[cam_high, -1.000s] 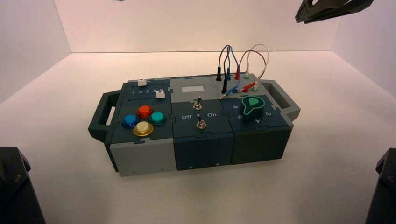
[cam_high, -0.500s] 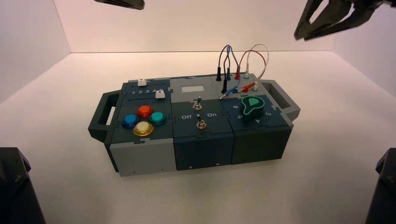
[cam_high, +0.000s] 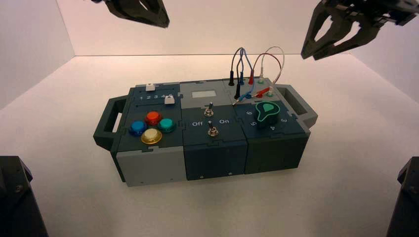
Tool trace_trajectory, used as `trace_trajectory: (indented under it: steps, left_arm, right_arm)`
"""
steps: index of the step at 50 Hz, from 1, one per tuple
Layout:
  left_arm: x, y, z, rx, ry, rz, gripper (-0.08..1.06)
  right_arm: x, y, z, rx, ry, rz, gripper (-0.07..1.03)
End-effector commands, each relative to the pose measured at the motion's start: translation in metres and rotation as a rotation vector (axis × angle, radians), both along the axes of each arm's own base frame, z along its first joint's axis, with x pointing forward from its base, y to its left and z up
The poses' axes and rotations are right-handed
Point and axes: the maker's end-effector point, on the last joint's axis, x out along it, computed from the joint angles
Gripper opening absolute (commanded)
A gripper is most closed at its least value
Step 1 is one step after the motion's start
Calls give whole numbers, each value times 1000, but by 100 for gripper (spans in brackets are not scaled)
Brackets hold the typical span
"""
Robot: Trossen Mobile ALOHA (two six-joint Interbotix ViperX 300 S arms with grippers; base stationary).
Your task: Pull the white wire.
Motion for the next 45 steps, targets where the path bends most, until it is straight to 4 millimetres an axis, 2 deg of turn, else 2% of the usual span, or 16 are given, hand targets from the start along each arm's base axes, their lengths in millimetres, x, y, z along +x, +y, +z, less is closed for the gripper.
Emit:
trace_trajectory:
  steps: [1,9,22,45]
  left_arm:
    - [1,-9,6,-17,-13,-17,-3]
    - [-1,-12,4,-14,-9,-27,-3]
    - [-3,-10,4,-17,-12,-27,-3]
    - [-4,-9,2,-14,-9,-27,-3]
  right_arm:
    - [9,15,6,12,2,27,36]
    - [16,24,-7,-10,62,37,45]
    - [29,31,-18,-23,88,32,40]
    - [44,38,-38,-52,138,24,40]
